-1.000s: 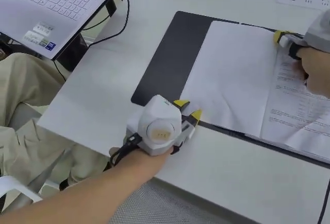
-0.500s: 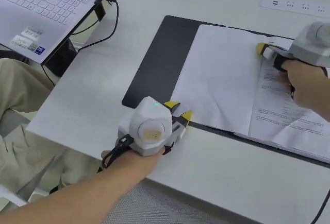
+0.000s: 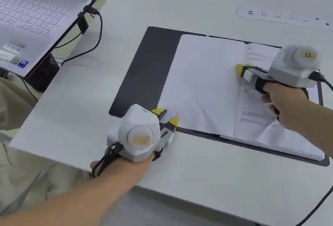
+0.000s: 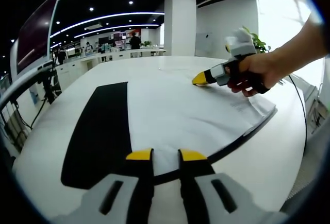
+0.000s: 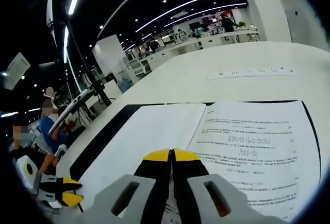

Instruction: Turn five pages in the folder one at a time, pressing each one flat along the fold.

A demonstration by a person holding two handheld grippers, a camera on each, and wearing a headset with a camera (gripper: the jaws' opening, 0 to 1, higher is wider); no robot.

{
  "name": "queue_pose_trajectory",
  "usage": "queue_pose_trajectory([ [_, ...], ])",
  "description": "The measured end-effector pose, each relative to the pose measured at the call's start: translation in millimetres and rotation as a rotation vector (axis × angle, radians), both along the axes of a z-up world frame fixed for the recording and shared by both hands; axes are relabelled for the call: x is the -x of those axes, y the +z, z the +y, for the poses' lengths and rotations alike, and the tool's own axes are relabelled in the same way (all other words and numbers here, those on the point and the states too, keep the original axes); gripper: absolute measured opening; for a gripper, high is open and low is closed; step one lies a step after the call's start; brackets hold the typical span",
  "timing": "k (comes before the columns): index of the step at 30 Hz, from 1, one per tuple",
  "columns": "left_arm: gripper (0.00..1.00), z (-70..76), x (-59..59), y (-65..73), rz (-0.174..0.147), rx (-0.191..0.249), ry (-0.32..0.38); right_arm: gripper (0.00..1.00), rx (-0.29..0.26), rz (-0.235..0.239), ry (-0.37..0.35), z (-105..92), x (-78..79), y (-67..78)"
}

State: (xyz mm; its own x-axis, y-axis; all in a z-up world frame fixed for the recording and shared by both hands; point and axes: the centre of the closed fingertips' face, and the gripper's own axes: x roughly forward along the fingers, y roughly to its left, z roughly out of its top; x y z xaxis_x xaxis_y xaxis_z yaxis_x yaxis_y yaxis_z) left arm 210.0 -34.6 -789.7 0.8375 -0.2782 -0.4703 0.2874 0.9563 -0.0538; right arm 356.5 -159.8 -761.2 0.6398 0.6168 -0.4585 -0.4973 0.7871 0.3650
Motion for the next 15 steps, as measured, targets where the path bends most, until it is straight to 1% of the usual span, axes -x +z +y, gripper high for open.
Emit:
queue_pose_trajectory([
  [2,0.17,0.1,-0.3,-0.4,0.001,-0.002,-0.001,0.00,-0.004,0.008,0.007,1.3,8.9,1.1],
  [8,0.17,0.6,-1.1,-1.6,-0.001,-0.005,-0.004,0.00,-0.007,0.014,0.019,-0.4,25.4,-0.1],
  [12,0.17,0.7,-1.5,-2.1,-0.002,-0.003,0.001,0.00,-0.012,0.023,0.022,-3.8,39.4,-2.2],
  [13,0.17,0.9,-1.7,-2.3,-0.001,-0.002,0.002,0.00,-0.025,0.035,0.029,-4.2,44.3,-2.9],
  [15,0.17,0.9,-1.9,-2.5,0.000,0.003,0.006,0.00,-0.036,0.043,0.041,-4.9,51.3,-4.3],
])
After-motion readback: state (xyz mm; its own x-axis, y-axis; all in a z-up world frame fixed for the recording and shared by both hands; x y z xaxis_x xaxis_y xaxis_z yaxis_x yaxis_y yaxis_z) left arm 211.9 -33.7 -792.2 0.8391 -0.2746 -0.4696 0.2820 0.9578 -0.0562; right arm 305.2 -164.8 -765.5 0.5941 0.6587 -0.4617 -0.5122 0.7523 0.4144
